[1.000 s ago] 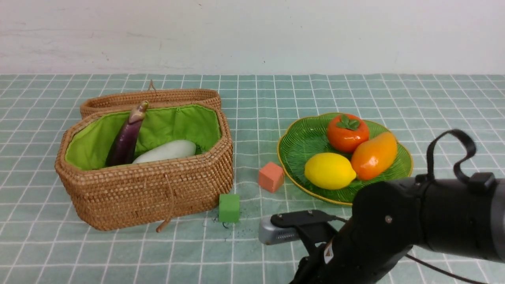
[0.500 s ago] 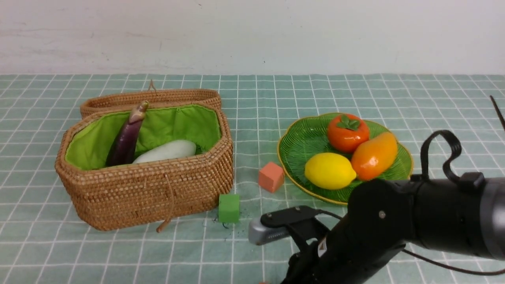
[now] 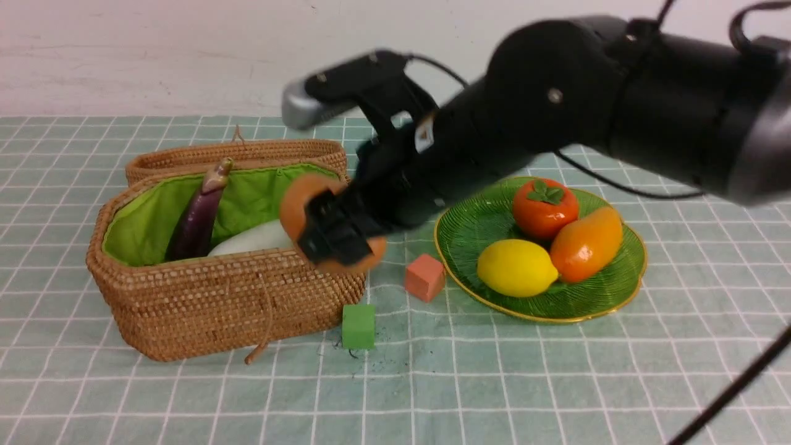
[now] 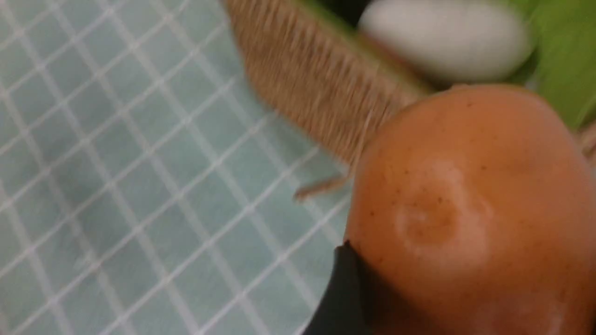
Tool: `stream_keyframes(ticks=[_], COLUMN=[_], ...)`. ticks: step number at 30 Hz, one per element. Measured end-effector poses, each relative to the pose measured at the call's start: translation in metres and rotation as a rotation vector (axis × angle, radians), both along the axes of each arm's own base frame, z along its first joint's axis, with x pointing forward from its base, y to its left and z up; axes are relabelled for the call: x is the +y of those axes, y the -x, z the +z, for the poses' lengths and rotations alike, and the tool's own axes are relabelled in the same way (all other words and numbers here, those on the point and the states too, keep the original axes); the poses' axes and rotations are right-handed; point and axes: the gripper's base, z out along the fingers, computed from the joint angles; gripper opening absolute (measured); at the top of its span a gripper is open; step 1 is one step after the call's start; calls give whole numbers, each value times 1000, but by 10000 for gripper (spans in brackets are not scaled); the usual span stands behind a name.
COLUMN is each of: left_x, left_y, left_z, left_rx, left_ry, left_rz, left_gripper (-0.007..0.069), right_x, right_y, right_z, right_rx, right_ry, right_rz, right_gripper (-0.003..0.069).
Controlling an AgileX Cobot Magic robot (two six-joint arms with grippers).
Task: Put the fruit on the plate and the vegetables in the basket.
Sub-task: Use the right arm to grab a potato and put it into the left basket
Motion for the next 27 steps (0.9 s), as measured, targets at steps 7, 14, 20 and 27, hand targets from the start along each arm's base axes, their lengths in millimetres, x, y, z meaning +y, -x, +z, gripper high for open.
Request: stream_keyframes(ticks=[7, 14, 20, 27], left_x=[0, 0, 0, 0], left_y=[0, 0, 0, 0], left_z=[0, 0, 0, 0], left_rx=[0, 0, 0, 0], left_ry=[0, 0, 0, 0], left_rz=[0, 0, 0, 0], left_gripper=[234, 238, 238, 238], right_x=[47, 63, 55, 22], right_y=[-58, -84, -84, -59], right_z=[-10, -56, -44, 13], right_rx=[-129, -72, -110, -147], right_ry=[-107, -57, -16, 102], right_rz=[-60, -153, -190, -197], right_gripper=[584, 662, 656, 514])
